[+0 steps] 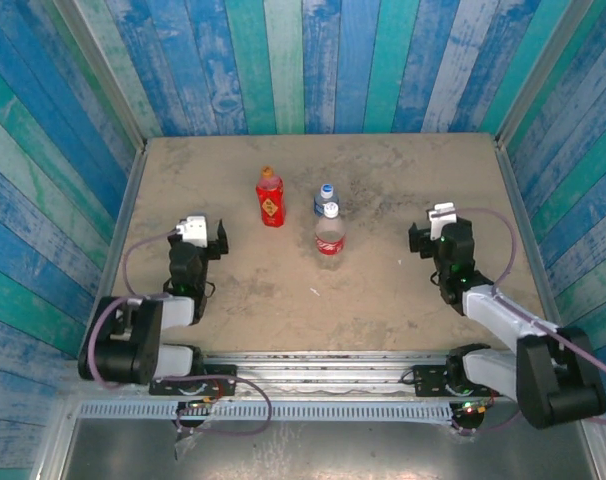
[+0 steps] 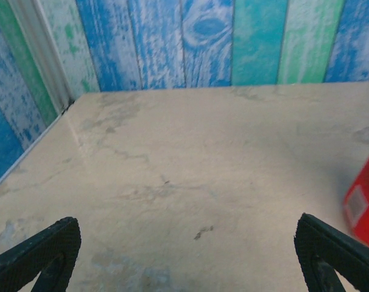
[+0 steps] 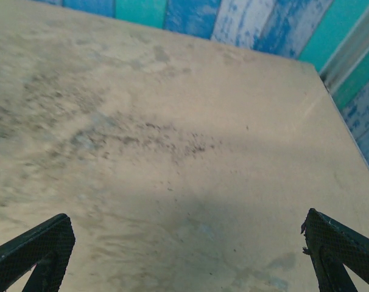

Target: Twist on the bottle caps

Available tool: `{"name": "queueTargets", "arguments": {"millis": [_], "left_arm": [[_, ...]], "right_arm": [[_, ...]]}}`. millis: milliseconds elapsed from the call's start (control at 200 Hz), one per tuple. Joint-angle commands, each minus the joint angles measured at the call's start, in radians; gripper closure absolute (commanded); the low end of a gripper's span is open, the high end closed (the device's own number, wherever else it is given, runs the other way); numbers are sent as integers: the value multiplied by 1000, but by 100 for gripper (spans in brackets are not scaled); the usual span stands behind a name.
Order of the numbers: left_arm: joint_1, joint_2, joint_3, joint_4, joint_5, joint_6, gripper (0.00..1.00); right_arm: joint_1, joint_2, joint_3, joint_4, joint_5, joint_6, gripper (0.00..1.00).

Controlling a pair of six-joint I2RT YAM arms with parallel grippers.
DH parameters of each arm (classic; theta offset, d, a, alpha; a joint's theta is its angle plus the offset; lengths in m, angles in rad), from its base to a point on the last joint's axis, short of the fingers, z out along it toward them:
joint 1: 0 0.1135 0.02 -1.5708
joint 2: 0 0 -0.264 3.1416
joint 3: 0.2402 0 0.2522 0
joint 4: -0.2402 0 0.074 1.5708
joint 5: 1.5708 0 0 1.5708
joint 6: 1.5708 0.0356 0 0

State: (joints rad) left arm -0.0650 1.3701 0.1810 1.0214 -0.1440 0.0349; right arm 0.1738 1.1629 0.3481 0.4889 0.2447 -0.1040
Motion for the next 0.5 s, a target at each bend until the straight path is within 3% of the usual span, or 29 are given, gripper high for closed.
{"name": "queueTargets", "arguments": {"millis": [0, 65, 105, 205, 275, 426, 496], "left_arm": [[28, 114, 45, 132, 35, -39, 6], [30, 138, 61, 134, 34, -36, 6], [31, 122, 88, 46, 33, -45, 6], [37, 131, 101, 31, 31, -55, 6], [36, 139, 94, 60, 27, -54, 6], [36, 132, 96, 44, 27, -52, 6], [37, 132, 96, 44, 28, -52, 6]], "right_arm": [[-65, 78, -27, 229, -44, 32, 0], [-77, 129, -26, 290, -35, 35, 0], [-93, 138, -5, 261, -80, 31, 0], [-122, 191, 56, 206, -159, 49, 0], [-137, 240, 42, 290, -213, 66, 0], [-139, 356, 26, 422, -232, 66, 0], [-138, 343, 45, 362, -238, 55, 0]]}}
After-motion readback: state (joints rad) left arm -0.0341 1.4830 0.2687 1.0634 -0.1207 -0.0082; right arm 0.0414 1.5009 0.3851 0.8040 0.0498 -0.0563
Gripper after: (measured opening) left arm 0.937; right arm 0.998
